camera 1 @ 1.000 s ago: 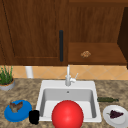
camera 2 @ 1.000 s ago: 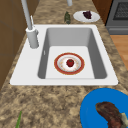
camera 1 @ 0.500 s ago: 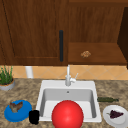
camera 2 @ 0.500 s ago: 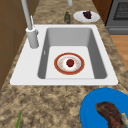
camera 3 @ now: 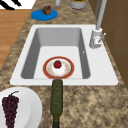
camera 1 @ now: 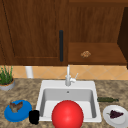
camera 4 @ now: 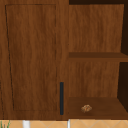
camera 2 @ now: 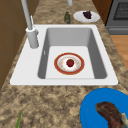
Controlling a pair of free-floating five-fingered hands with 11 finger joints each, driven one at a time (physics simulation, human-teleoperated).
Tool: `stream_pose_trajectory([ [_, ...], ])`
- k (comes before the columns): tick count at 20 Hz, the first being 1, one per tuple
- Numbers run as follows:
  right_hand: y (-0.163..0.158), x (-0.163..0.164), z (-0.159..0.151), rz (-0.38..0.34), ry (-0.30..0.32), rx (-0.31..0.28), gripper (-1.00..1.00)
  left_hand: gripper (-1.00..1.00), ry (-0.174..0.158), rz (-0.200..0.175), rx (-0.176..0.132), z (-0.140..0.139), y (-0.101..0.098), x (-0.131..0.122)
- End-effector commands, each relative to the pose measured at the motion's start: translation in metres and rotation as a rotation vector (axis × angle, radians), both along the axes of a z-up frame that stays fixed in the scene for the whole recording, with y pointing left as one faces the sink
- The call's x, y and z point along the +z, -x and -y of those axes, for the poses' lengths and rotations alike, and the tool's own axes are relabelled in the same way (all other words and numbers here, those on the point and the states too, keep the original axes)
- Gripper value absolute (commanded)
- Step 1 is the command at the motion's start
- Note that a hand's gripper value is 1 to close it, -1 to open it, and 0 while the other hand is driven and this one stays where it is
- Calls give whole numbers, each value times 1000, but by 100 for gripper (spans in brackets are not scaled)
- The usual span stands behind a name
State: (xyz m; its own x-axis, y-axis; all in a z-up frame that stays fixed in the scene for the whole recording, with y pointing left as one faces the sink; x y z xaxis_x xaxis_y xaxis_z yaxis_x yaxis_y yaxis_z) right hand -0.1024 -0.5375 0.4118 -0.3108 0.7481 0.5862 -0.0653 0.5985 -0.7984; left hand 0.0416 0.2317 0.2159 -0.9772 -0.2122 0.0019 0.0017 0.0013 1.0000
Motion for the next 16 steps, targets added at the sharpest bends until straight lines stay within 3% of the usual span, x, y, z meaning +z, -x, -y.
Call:
stream_pose_trajectory([
  [1,-2,-2,-13,70,125,-7,-100,0,0,0,0,0,0,0],
  [9,0,-6,-46,18,231,-5,-100,0,0,0,0,0,0,0],
  [14,-2,-29,-82,-52,184,-10,-100,0,0,0,0,0,0,0],
  [16,-2,-35,-94,-41,230,-13,-100,0,0,0,0,0,0,0],
])
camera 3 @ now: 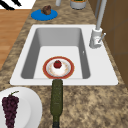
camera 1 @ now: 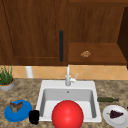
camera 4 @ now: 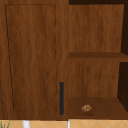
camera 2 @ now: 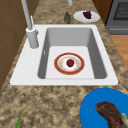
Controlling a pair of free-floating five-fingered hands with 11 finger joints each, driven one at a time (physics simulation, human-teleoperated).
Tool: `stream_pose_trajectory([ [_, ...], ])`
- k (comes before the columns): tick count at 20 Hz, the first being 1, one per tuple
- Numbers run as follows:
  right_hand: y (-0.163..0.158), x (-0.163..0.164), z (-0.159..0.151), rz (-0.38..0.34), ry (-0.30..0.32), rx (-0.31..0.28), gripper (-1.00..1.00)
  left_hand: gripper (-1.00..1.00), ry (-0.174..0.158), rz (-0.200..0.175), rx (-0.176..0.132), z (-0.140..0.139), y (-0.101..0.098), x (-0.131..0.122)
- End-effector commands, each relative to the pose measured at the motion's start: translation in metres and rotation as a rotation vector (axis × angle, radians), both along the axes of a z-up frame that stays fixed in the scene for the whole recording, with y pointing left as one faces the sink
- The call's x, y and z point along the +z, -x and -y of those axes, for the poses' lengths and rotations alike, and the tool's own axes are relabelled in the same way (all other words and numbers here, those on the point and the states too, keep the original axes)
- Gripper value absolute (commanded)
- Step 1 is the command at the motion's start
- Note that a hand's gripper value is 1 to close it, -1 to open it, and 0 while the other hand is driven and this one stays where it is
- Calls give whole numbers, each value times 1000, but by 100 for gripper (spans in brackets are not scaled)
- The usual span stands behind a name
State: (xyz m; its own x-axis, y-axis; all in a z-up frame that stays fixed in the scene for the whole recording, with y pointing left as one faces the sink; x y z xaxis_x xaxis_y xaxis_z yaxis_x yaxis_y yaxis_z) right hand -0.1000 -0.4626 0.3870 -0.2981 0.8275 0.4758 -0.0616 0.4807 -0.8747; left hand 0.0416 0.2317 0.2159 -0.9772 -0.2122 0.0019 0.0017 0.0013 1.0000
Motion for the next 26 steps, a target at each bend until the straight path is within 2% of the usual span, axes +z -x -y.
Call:
stream_pose_trajectory([
  [1,-4,-14,-24,-19,116,0,-100,0,0,0,0,0,0,0],
  [5,-13,-27,-47,24,169,2,-100,0,0,0,0,0,0,0],
  [6,-15,-28,-45,-6,182,-28,-100,0,0,0,0,0,0,0],
  [8,-20,-28,-43,9,204,-59,-100,0,0,0,0,0,0,0],
  [11,-33,-28,-54,38,236,-48,-100,0,0,0,0,0,0,0],
  [15,-58,-30,-72,52,237,-51,-100,0,0,0,0,0,0,0],
  [16,-63,-30,-77,44,219,-57,-100,0,0,0,0,0,0,0],
  [18,-74,-42,-81,7,185,-86,-100,0,0,0,0,0,0,0],
  [21,-92,-47,-89,21,179,-116,-100,0,0,0,0,0,0,0],
  [24,-109,-61,-96,38,246,-127,-100,0,0,0,0,0,0,0],
  [26,-119,-64,-98,36,268,-134,-100,0,0,0,0,0,0,0],
])
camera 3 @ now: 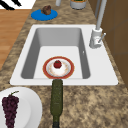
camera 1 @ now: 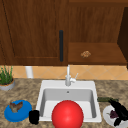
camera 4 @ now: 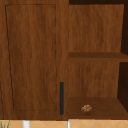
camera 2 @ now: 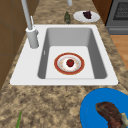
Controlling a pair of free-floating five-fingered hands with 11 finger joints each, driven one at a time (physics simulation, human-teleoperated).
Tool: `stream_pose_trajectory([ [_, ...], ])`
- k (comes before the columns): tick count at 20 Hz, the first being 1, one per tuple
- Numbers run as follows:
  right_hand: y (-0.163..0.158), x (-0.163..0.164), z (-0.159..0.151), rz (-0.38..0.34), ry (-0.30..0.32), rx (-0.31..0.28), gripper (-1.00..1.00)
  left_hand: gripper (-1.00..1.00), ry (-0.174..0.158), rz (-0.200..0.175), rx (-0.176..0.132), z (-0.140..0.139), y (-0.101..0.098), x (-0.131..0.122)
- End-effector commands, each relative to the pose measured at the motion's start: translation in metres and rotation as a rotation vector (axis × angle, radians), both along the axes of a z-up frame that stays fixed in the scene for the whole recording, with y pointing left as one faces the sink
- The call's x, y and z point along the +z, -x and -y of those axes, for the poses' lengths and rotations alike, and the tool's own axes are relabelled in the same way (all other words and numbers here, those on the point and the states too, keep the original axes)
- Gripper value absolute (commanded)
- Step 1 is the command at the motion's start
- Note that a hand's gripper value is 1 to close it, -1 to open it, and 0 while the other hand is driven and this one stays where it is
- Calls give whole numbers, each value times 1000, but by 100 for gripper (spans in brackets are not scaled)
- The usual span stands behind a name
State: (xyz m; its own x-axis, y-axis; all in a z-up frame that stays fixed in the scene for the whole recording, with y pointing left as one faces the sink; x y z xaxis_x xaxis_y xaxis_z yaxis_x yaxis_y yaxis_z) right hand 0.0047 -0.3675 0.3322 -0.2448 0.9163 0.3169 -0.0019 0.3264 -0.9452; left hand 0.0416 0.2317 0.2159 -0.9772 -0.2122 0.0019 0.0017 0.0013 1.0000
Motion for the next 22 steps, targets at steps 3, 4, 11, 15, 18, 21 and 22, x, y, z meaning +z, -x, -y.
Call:
stream_pose_trajectory([
  [3,-30,-15,-9,-2,108,-53,-100,0,0,0,0,0,0,0],
  [4,-36,-15,-12,-4,100,-58,-100,0,0,0,0,0,0,0],
  [11,-83,-31,-20,-3,165,-91,-100,0,0,0,0,0,0,0],
  [15,-110,-40,-25,-1,182,-89,-100,0,0,0,0,0,0,0],
  [18,-132,-46,-29,-6,186,-94,-100,0,0,0,0,0,0,0],
  [21,-152,-51,-29,-9,176,-101,-100,0,0,0,0,0,0,0],
  [22,-158,-51,-29,0,166,-105,-100,0,0,0,0,0,0,0],
])
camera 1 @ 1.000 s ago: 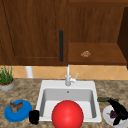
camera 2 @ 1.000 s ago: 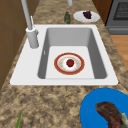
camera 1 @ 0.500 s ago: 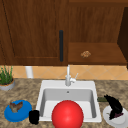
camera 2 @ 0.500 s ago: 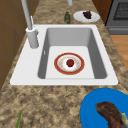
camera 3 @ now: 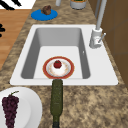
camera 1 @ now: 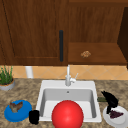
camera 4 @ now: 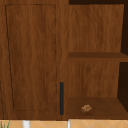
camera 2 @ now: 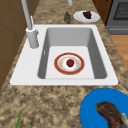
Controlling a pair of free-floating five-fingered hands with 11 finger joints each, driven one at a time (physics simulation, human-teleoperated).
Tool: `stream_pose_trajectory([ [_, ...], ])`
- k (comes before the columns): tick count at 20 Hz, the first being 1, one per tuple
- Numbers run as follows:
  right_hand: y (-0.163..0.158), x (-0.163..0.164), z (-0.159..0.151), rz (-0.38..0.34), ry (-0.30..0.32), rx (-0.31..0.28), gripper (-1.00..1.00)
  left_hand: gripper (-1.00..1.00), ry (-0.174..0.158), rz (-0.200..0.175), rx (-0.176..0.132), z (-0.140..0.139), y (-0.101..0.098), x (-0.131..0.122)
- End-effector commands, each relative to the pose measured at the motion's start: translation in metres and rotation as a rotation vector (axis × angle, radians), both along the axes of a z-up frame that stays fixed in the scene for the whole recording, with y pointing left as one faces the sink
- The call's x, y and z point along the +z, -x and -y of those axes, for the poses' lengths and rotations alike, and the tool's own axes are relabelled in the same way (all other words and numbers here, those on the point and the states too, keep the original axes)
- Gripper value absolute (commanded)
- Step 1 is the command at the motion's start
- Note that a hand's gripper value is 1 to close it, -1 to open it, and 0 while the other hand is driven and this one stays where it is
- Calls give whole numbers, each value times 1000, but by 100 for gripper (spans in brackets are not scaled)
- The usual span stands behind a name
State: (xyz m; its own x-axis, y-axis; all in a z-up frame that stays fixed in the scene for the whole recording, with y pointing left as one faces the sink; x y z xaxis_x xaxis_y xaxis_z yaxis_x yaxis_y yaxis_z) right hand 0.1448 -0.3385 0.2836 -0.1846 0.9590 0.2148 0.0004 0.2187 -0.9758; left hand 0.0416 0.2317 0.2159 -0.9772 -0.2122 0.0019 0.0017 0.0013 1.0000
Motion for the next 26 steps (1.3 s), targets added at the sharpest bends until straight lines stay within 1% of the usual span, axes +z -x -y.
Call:
stream_pose_trajectory([
  [1,-23,-2,0,19,48,-42,-100,0,0,0,0,0,0,0],
  [4,-14,-3,1,40,11,-33,-100,0,0,0,0,0,0,0],
  [5,-15,-3,0,16,5,-22,-100,0,0,0,0,0,0,0],
  [7,-13,-3,1,39,10,-14,-100,0,0,0,0,0,0,0],
  [8,-15,-3,0,15,18,-14,-100,0,0,0,0,0,0,0],
  [10,-16,-2,1,10,16,-5,-100,0,0,0,0,0,0,0],
  [11,-21,-4,1,6,32,-6,-100,0,0,0,0,0,0,0],
  [13,-41,-10,-3,-24,97,-26,-100,0,0,0,0,0,0,0],
  [14,-44,-11,-2,-27,105,-30,-100,0,0,0,0,0,0,0],
  [19,-66,-13,-2,-96,155,-10,-100,0,0,0,0,0,0,0],
  [22,-79,-11,-1,-137,204,-1,-100,0,0,0,0,0,0,0],
  [23,-83,-13,9,-147,198,1,-100,0,0,0,0,0,0,0],
  [24,-74,-22,26,-138,157,7,-100,0,0,0,0,0,0,0],
  [25,-73,-20,31,-142,135,18,-100,0,0,0,0,0,0,0],
  [26,-73,-16,34,-159,139,29,-100,0,0,0,0,0,0,0],
])
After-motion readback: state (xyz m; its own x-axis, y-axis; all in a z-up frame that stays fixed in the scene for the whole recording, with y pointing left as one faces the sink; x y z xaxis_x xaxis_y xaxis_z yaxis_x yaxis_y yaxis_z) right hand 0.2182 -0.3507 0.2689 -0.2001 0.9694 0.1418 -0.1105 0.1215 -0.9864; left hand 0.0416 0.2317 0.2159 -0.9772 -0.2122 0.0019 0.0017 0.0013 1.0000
